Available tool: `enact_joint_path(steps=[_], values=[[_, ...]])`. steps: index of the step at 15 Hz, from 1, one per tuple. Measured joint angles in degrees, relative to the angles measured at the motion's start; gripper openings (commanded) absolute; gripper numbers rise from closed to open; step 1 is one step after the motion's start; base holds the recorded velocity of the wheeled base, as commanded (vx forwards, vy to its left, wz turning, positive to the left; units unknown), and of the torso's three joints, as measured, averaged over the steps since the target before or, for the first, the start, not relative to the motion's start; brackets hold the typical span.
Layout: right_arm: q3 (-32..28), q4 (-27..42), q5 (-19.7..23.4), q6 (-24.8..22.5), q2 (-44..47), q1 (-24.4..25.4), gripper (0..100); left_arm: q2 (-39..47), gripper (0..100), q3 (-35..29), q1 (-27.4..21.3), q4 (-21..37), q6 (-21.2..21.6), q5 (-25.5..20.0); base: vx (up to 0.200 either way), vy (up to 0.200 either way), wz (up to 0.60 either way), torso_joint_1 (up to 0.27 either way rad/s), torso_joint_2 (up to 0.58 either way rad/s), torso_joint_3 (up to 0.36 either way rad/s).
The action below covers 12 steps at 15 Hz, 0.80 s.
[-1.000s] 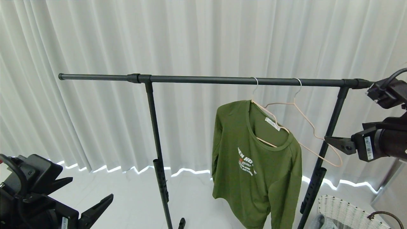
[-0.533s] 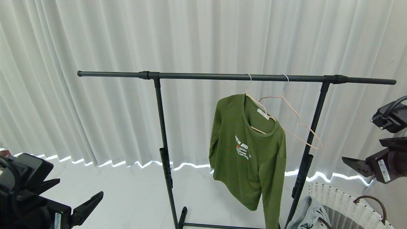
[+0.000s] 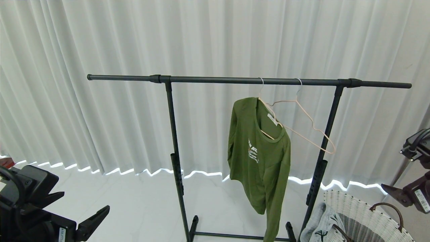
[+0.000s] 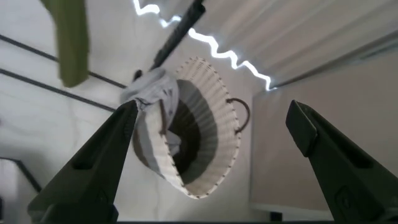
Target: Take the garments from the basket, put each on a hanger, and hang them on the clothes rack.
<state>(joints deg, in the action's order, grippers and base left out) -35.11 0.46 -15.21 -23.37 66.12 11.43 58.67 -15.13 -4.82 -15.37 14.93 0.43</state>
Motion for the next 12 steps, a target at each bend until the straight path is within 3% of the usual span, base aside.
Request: enact_joint_path(steps=[6,9,12], values=[[10.6,-15.5,0.0,-3.6,-1.7,-2.8,100,0.0,100,0.5,-0.2,0.0,0.0,-0.1,0.000,0.000,0.00,0.000,0.00,0.000],[12.3,-16.6,0.0,-3.8,-2.0,-3.4,100,0.0,100,0.5,-0.3,0.0,0.0,-0.2,0.000,0.000,0.00,0.000,0.00,0.000],[12.5,-16.7,0.0,-4.0,-2.1,-4.0,100,-0.2,100,0.5,-0.3,0.0,0.0,-0.3,0.000,0.000,0.00,-0.144,0.33,0.188]])
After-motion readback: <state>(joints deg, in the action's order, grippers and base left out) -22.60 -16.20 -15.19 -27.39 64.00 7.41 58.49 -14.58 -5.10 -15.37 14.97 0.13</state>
